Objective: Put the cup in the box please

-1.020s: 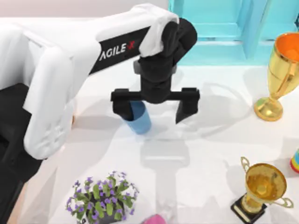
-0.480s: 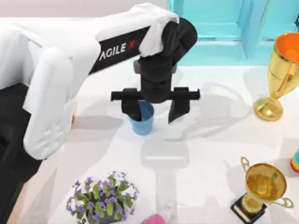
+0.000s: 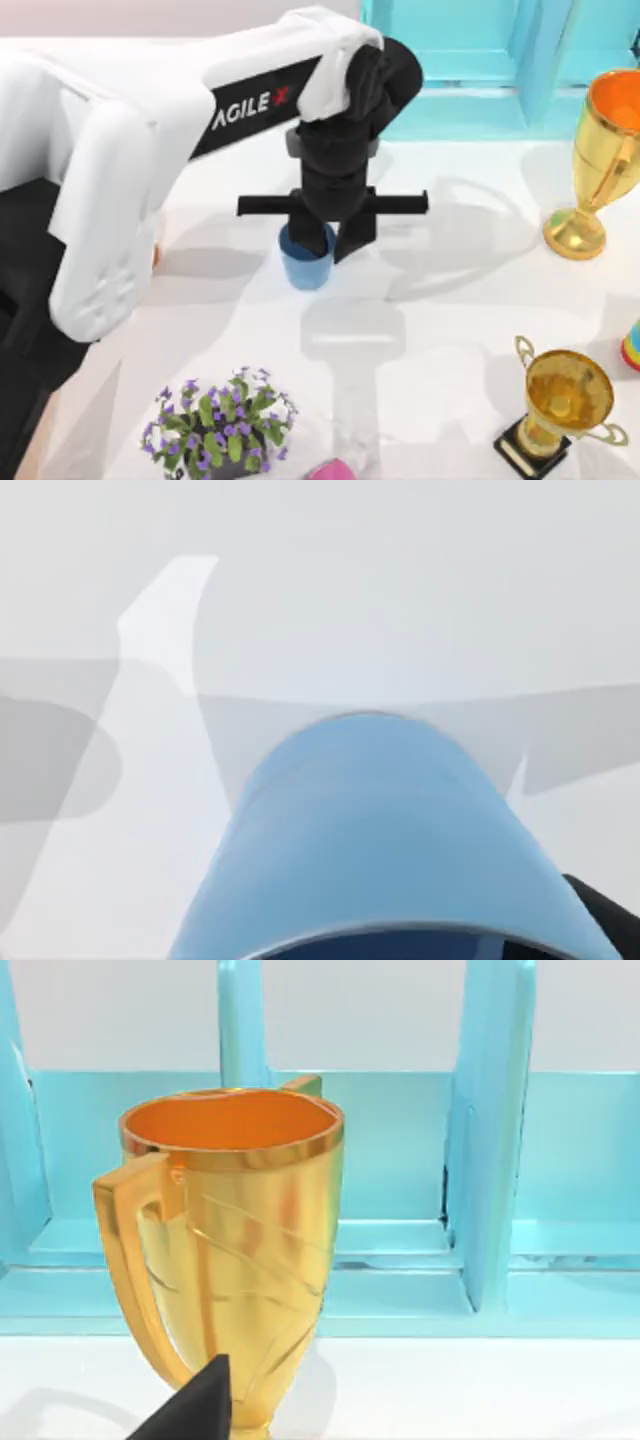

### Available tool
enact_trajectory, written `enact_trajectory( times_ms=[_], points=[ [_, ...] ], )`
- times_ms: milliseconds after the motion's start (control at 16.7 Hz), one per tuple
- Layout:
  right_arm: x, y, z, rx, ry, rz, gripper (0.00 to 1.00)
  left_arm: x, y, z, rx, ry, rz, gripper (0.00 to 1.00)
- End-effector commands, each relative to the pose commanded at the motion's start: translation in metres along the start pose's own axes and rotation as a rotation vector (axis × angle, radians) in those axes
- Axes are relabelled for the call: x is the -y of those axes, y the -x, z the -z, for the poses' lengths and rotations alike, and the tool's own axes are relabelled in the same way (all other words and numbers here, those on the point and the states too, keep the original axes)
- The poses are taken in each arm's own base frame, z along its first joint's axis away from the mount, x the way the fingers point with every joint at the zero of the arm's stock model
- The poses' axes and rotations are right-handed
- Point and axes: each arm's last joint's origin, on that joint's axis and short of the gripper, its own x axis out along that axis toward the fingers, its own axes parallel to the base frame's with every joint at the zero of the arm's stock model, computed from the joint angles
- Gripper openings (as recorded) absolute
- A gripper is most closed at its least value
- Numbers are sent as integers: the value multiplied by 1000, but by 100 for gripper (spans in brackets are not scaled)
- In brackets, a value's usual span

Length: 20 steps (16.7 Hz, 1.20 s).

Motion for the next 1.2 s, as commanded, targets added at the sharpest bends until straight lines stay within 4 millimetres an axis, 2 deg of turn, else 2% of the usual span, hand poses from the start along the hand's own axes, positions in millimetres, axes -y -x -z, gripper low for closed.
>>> enact_trajectory(
  times_ms=[480, 600, 660, 780, 960, 1080, 1200],
  points=[
    [0, 0, 0, 0, 0, 0, 100, -1, 1, -1, 2, 1, 0, 0],
    [0, 0, 0, 0, 0, 0, 100, -14, 6, -10, 21, 9, 4, 0],
    [0, 0, 0, 0, 0, 0, 100, -27, 12, -17, 42, 18, 9, 0],
    [0, 0, 0, 0, 0, 0, 100, -68, 32, -37, 103, 48, 21, 0],
    [0, 0, 0, 0, 0, 0, 100, -153, 76, -56, 213, 102, 24, 0],
    [0, 0, 0, 0, 0, 0, 100, -212, 102, -52, 252, 128, 7, 0],
    [0, 0, 0, 0, 0, 0, 100, -263, 123, -34, 252, 136, -14, 0]
  ],
)
